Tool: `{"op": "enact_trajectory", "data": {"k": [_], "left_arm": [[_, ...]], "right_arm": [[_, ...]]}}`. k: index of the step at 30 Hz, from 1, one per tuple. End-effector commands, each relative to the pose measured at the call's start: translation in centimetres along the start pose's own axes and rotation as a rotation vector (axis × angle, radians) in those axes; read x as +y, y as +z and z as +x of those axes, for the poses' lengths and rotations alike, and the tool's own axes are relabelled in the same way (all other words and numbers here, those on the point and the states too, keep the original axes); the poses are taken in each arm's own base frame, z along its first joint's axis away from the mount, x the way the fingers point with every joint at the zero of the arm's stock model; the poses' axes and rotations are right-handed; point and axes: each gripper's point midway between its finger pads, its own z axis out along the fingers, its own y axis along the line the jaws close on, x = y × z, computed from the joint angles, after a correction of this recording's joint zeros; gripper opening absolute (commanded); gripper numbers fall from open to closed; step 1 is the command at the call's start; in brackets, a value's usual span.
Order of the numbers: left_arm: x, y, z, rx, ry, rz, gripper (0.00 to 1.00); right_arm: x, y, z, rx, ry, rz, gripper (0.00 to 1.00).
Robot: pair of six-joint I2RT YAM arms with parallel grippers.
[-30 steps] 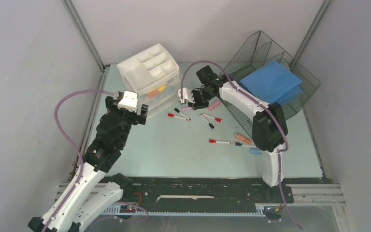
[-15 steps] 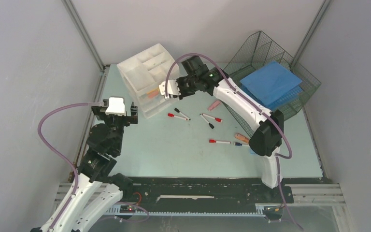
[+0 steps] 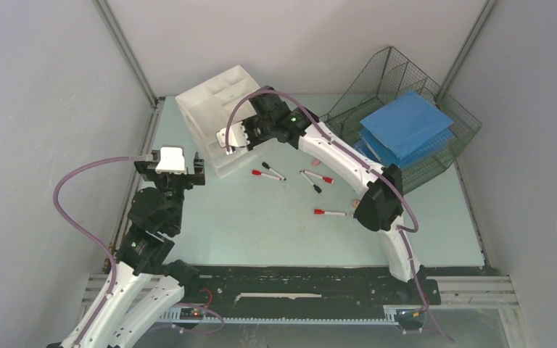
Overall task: Organize the desk
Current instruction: Place the stationery in the drawer.
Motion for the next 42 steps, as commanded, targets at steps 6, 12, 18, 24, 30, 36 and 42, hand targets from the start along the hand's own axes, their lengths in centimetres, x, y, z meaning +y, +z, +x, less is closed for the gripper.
{"op": "enact_trajectory", "data": {"k": [6, 12, 18, 24, 30, 36, 42], "left_arm": [[0.8, 0.0, -0.7, -0.035, -0.012, -0.036, 1.0], [0.7, 0.0, -0.7, -0.035, -0.011, -0.032, 1.0], [0.5, 0.0, -0.8, -0.04, -0.016, -0.019, 1.0], [0.1, 0.1, -0.8, -0.042, -0.025, 0.0, 1.0], [-0.5, 0.2, -1.0, -0.046, -0.036, 0.029, 1.0], [-1.6, 0.4, -1.1, -0.039, -0.051, 0.08, 1.0], [-4.0, 0.7, -1.4, -0.007, -0.079, 0.199, 1.0]], "right_arm": [[-2.1, 1.6, -0.1, 0.025, -0.051, 0.095, 0.41], [-2.9, 0.3, -0.9, 0.001, -0.014, 0.121, 0.58], [-2.7, -2.8, -2.8, -0.063, 0.094, 0.102, 0.57], [1.2, -7.8, -5.2, -0.171, 0.293, -0.065, 0.57], [8.1, -13.9, -6.2, -0.249, 0.414, -0.294, 0.57], [14.5, -20.3, -5.8, -0.337, 0.489, -0.456, 0.58], [19.9, -24.0, -4.0, -0.357, 0.594, -0.485, 0.58]]}}
